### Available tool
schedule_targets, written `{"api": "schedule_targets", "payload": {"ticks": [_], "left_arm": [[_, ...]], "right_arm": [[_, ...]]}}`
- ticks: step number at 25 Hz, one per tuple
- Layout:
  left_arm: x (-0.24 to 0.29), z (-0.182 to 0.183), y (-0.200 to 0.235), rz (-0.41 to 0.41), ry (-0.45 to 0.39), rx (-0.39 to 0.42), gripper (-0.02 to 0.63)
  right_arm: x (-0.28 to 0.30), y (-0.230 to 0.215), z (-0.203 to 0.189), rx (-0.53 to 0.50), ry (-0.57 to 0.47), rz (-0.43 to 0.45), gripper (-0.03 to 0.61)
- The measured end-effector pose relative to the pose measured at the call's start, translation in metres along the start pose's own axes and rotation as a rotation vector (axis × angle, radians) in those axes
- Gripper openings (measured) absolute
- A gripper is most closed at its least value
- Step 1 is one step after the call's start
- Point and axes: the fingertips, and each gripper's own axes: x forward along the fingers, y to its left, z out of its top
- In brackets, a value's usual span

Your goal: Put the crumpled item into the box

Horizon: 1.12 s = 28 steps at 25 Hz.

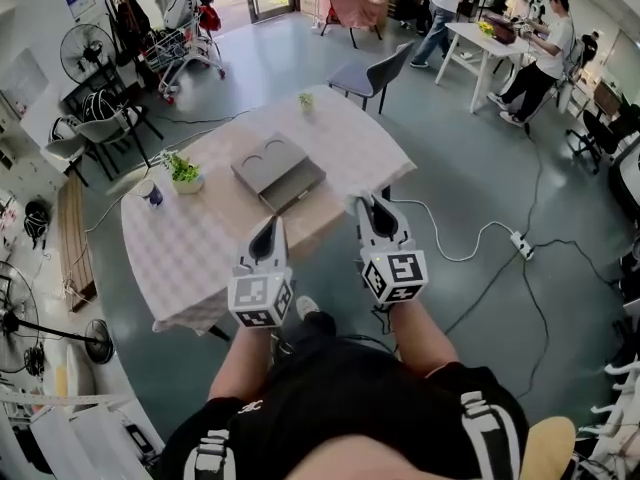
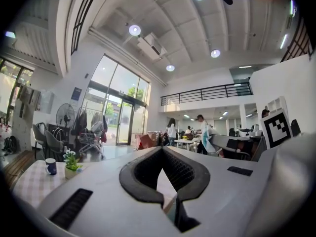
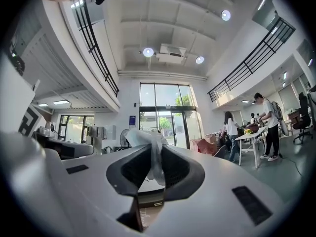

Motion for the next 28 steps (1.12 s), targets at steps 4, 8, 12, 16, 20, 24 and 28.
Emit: {"api": "schedule_targets", "payload": {"ticks": [4, 8, 12, 16, 20, 24, 28], "left_arm": [[0.036, 0.004, 0.028, 0.002, 0.013, -0.007, 0.003], [0.069, 0.003, 0.06, 0.008, 0.025, -0.021, 0.003], [0.108, 0.003, 0.088, 0.012, 0.035, -0.03, 0.003], [0.149, 0.015, 0.122, 0.017, 0.031, -0.029, 0.003], [0.172, 0.021, 0.157, 0.021, 0.031, -0.018, 0.003], [0.185, 0.017, 0.171, 0.052, 0.032, -0.018, 0.003], [0.189, 0.02, 0.19, 0.114, 0.032, -0.025, 0.003]], "right_arm": [[0.048, -0.004, -0.002, 0.006, 0.007, 0.003, 0.057], [0.097, -0.005, -0.008, 0.003, 0.019, 0.012, 0.057], [0.144, -0.011, -0.014, 0.004, 0.035, 0.023, 0.057], [0.2, -0.015, -0.011, 0.002, 0.037, 0.034, 0.057], [0.247, -0.004, -0.014, 0.006, 0.035, 0.049, 0.057], [0.272, -0.006, -0.023, 0.014, 0.044, 0.078, 0.057], [0.299, 0.001, -0.021, 0.015, 0.05, 0.132, 0.057]]}}
